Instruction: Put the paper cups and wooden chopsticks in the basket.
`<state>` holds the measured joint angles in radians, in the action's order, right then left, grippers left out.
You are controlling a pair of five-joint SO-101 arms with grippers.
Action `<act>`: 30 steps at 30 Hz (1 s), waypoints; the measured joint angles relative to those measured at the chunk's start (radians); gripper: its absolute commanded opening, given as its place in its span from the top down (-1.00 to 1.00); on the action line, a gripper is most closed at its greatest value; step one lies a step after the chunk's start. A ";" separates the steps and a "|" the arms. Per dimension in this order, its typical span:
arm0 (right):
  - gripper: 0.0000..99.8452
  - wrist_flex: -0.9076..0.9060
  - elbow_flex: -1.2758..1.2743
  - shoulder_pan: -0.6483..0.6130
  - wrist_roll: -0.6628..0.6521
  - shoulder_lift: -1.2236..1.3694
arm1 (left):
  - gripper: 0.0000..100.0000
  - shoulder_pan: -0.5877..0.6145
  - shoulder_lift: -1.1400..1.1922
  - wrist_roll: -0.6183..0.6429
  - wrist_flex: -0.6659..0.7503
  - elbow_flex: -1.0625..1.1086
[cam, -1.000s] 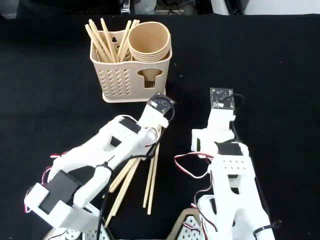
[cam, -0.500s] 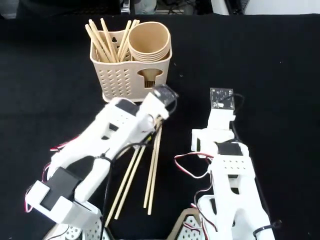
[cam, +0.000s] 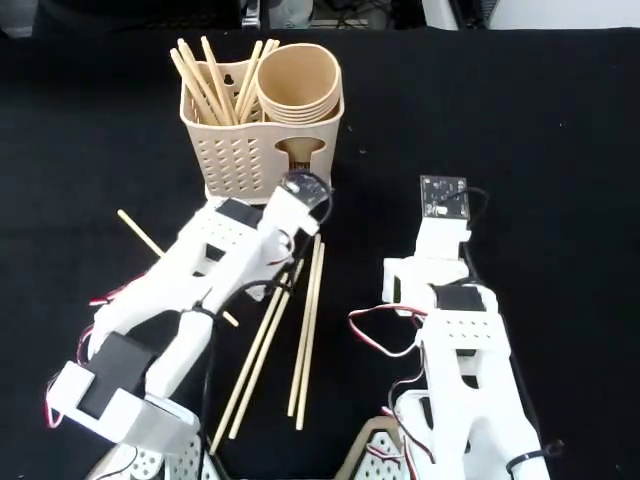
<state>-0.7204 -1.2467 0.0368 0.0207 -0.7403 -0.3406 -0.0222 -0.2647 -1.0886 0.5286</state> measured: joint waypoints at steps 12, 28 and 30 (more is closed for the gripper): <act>0.97 0.000 0.000 0.000 0.000 0.000 | 0.70 0.224 -0.061 -0.172 -0.020 0.006; 0.97 0.000 -0.012 0.000 0.000 0.000 | 0.70 0.559 -0.180 -0.618 -0.040 0.080; 0.97 0.000 -0.012 0.000 0.000 0.000 | 0.69 0.559 -0.180 -0.640 0.002 0.080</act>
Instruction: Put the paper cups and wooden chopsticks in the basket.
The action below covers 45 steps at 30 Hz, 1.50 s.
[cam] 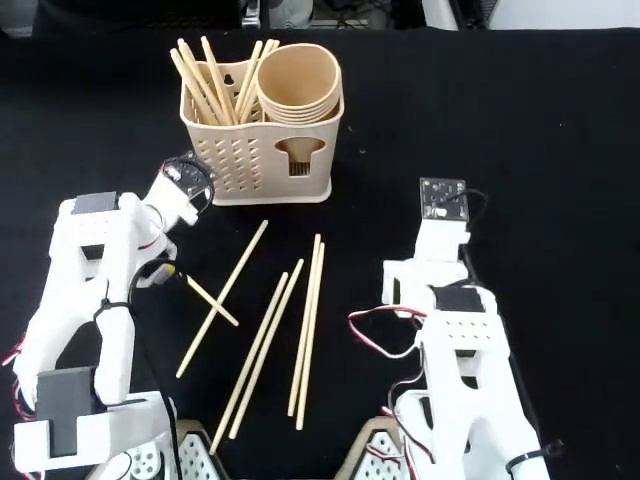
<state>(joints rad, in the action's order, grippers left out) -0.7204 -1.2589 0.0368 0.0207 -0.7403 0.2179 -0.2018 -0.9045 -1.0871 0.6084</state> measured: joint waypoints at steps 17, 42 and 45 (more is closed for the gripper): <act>0.97 0.034 -0.018 0.000 0.000 0.000 | 0.53 -0.018 0.025 -0.057 0.175 0.123; 0.97 0.034 -0.020 0.000 0.000 0.000 | 0.53 -0.163 0.149 0.207 0.324 0.023; 0.97 0.034 -0.020 0.000 0.000 0.000 | 0.52 -0.173 0.161 0.213 0.333 0.023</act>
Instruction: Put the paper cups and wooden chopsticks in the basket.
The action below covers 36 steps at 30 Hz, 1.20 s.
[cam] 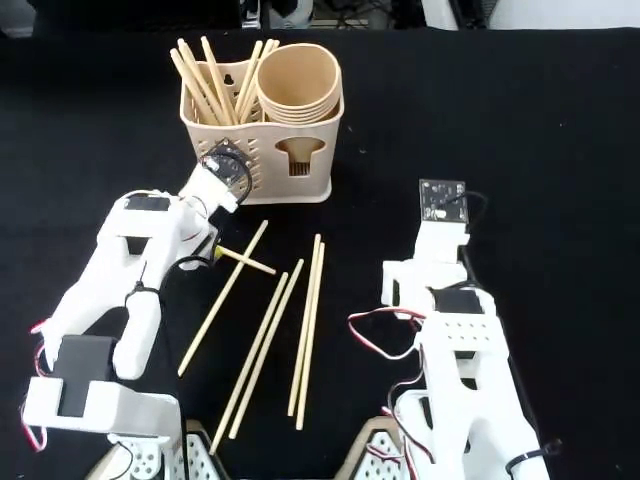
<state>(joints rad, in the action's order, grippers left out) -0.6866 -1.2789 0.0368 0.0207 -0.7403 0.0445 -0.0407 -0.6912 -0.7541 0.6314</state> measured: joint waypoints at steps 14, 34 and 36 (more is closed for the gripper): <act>0.97 0.000 0.000 0.000 0.000 0.000 | 0.53 -0.003 0.133 -0.071 0.028 -0.084; 0.97 0.000 0.000 0.000 0.000 0.000 | 0.53 -0.003 0.158 -0.120 0.021 -0.166; 0.97 0.000 0.000 0.000 0.000 0.000 | 0.53 -0.002 0.158 -0.126 0.021 -0.166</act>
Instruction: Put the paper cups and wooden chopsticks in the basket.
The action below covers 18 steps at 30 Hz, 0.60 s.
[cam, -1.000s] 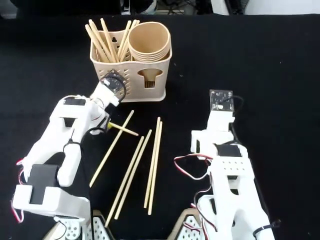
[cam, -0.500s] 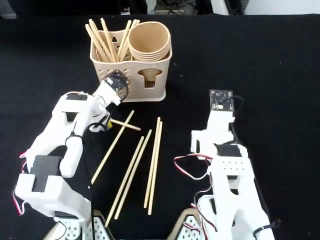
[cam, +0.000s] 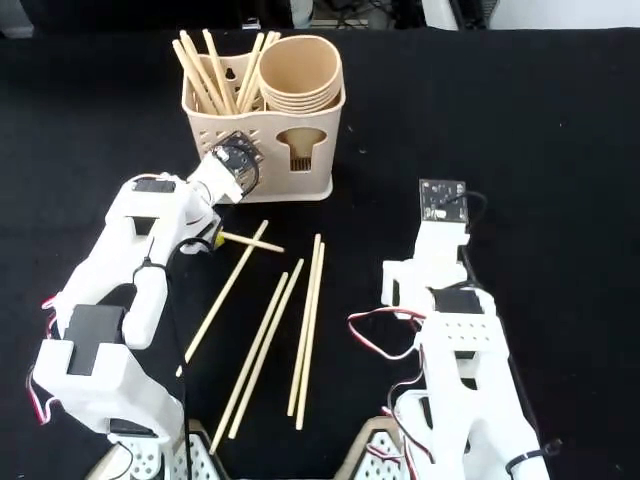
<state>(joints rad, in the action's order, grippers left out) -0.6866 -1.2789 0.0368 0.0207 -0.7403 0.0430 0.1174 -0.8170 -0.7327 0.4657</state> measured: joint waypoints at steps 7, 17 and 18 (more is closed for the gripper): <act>0.97 0.000 0.000 0.000 0.000 0.000 | 0.53 0.043 0.003 -0.077 0.000 0.000; 0.97 0.002 0.000 0.000 0.000 0.000 | 0.53 0.043 0.003 -0.075 0.002 0.005; 0.97 0.003 0.000 0.000 0.000 0.000 | 0.53 0.044 0.003 -0.075 0.005 0.018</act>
<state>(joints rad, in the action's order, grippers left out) -0.6836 -1.2789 0.0368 0.0207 -0.7403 0.0875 0.1204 -0.8922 -0.7281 0.4841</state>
